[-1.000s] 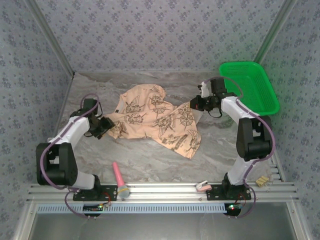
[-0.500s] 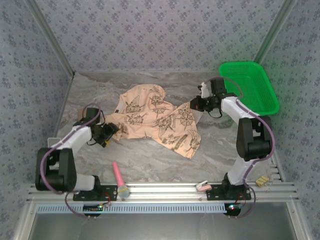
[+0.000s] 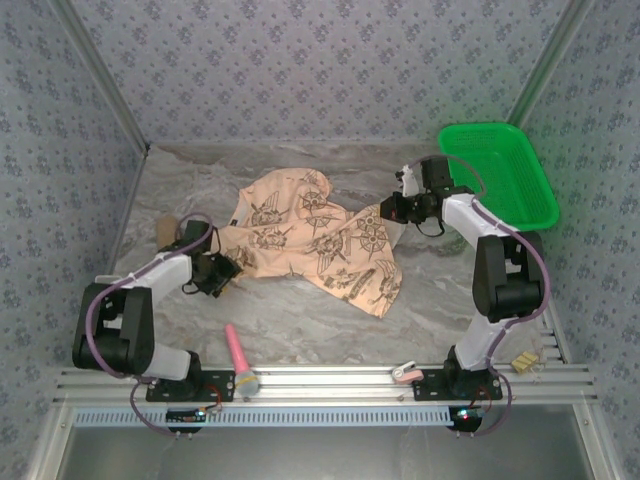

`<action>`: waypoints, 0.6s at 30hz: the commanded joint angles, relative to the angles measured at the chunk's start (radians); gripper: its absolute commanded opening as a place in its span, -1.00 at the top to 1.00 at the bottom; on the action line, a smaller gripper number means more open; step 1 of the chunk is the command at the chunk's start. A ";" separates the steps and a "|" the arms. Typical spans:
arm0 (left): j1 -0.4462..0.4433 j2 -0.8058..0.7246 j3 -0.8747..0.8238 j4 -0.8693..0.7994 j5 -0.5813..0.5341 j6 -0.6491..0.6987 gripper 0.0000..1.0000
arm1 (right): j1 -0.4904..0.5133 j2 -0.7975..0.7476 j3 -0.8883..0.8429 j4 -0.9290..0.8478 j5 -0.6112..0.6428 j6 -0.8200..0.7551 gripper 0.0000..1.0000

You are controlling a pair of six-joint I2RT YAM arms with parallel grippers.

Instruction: Fold the inside-out t-shirt

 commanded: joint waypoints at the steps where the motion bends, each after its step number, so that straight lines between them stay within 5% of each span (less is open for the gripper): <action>1: -0.014 0.037 0.035 0.067 -0.009 0.021 0.24 | -0.006 -0.036 -0.014 -0.012 -0.006 -0.012 1.00; 3: -0.015 0.037 0.053 0.033 -0.052 0.040 0.42 | -0.007 -0.043 -0.020 -0.004 -0.004 -0.011 1.00; 9: -0.015 -0.003 0.076 -0.008 -0.123 0.088 0.46 | -0.007 -0.055 -0.016 -0.010 0.002 -0.014 1.00; 12: -0.014 0.007 0.101 -0.027 -0.148 0.116 1.00 | -0.006 -0.054 -0.016 -0.001 -0.002 -0.008 1.00; 18: -0.016 -0.074 0.176 -0.217 -0.352 0.124 1.00 | -0.006 -0.069 -0.019 -0.006 0.004 -0.012 1.00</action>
